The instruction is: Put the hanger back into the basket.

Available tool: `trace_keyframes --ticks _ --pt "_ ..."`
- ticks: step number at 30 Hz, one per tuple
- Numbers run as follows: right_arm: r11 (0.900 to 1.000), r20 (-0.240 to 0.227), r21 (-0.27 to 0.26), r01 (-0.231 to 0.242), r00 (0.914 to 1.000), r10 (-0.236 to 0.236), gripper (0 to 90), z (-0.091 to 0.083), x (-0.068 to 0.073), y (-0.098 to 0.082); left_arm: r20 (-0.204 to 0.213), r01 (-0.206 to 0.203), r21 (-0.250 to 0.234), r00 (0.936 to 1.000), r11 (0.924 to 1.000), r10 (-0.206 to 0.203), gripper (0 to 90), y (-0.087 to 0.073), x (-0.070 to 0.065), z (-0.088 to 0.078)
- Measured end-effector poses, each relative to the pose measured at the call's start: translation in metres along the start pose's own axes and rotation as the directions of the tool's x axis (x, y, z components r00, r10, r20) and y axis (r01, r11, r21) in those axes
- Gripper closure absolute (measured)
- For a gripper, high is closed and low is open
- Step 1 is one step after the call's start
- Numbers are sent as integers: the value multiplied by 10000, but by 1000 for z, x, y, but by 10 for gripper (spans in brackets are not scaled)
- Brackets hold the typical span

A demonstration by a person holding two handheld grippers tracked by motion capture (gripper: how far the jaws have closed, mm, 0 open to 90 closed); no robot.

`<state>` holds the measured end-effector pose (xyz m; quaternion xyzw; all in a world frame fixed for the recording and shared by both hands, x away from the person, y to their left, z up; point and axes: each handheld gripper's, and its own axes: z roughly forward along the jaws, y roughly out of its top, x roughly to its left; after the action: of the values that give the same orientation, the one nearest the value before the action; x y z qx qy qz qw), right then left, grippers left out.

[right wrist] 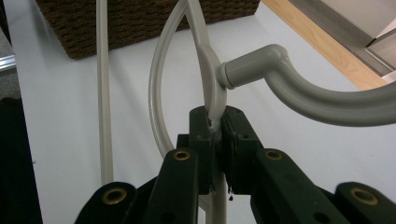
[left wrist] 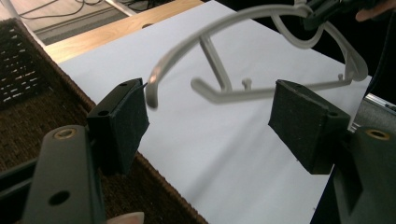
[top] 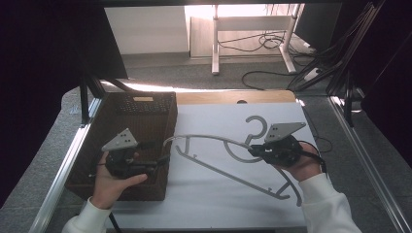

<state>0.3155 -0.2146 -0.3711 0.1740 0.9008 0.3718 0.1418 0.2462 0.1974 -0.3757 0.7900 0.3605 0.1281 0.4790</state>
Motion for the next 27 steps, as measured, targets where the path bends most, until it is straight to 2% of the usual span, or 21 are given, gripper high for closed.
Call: trace_keyframes --ticks 7,14,15,18,23,25,27 --pt "9999 -150 73 121 9998 -120 829 4 3 4 37 -14 122 10000 9999 14 278 11 5 6" --pt "9994 -378 189 285 9989 -278 829 8 6 6 188 -299 406 9994 9987 291 283 27 7 19" --pt "9993 -407 217 306 9987 -297 829 8 6 6 362 -324 450 9989 9985 308 286 32 8 23" --pt "9989 -463 242 390 9982 -378 829 9 7 6 512 -273 597 9984 9978 243 294 39 10 30" --pt "9988 -515 266 411 9979 -397 829 10 7 5 694 -204 858 9975 9961 145 306 44 14 39" --pt "9987 -550 312 408 9977 -390 829 10 7 5 926 -192 992 9957 9949 100 312 46 16 45" --pt "9985 -568 298 461 9974 -444 829 10 7 5 990 -219 1065 9950 9941 113 315 47 16 47"
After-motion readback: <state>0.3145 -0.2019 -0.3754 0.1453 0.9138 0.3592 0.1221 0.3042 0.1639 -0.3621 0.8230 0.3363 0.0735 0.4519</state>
